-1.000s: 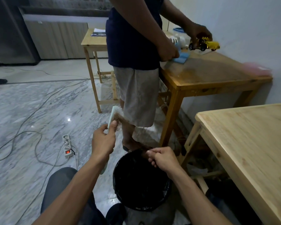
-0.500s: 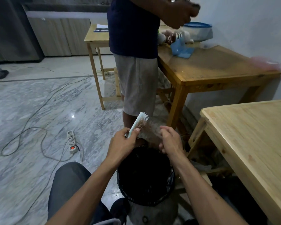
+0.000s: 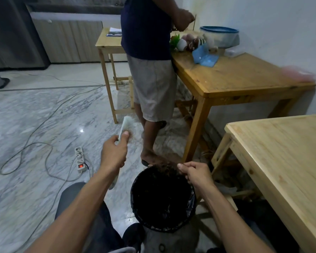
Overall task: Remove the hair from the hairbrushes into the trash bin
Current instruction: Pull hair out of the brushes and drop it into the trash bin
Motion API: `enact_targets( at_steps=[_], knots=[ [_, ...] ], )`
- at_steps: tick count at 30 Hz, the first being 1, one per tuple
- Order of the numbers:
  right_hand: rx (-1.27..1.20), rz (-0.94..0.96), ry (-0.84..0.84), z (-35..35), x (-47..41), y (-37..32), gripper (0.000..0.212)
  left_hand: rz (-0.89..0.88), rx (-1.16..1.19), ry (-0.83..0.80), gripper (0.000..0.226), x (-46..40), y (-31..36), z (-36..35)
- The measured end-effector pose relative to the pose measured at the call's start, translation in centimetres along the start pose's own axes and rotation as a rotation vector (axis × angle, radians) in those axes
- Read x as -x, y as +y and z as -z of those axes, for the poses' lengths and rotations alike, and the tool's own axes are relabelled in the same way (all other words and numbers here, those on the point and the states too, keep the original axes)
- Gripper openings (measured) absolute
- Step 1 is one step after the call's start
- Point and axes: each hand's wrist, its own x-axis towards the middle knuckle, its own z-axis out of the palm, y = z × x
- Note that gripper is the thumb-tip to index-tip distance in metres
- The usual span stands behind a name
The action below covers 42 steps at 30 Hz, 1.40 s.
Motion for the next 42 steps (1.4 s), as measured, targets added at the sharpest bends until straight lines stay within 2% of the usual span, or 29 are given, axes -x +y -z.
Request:
enact_targets(
  at_steps=[2,5,7,9,12,16,21,30,36,39,42],
  knots=[
    [0.021,-0.014,-0.093,-0.3,0.4,-0.4,0.009,-0.046,-0.053,-0.089,0.046,0.6,0.2,-0.2],
    [0.085,0.040,-0.191,-1.5,0.5,-1.8,0.030,-0.072,-0.124,-0.226,0.042,2.1,0.2,-1.3],
    [0.074,0.085,-0.145,-1.9,0.5,-2.7,0.042,-0.058,-0.179,-0.283,0.045,2.9,0.5,-1.9],
    [-0.047,0.124,-0.122,-2.0,0.4,-3.5,0.040,-0.003,-0.169,-0.338,0.047,3.3,1.0,-2.4],
    [-0.266,0.106,-0.233,-2.1,-0.1,-4.3,0.033,0.128,-0.074,-0.431,0.050,3.5,1.6,-2.6],
    [-0.246,0.133,-0.358,-2.9,0.1,-4.3,0.017,0.112,0.044,-0.504,0.011,4.2,1.6,-2.9],
    [-0.200,0.204,-0.235,-3.4,0.4,-3.3,0.023,0.204,0.155,-0.418,0.027,3.3,1.3,-2.3],
    [-0.146,0.206,-0.191,-3.8,2.1,-2.1,0.029,0.387,0.317,-0.196,0.018,1.6,0.1,-2.7],
    [-0.374,0.237,-0.151,-3.3,2.6,-2.0,0.033,0.439,0.379,-0.142,0.015,1.0,0.5,-2.7],
    [-0.613,0.239,-0.097,-2.9,2.5,-1.8,0.033,0.448,0.361,-0.035,0.018,-0.3,-0.4,-2.5],
    [-0.536,0.268,-0.088,-2.0,2.2,-1.8,0.031,0.452,0.276,-0.021,0.021,-1.0,-2.0,-1.9]
  ],
)
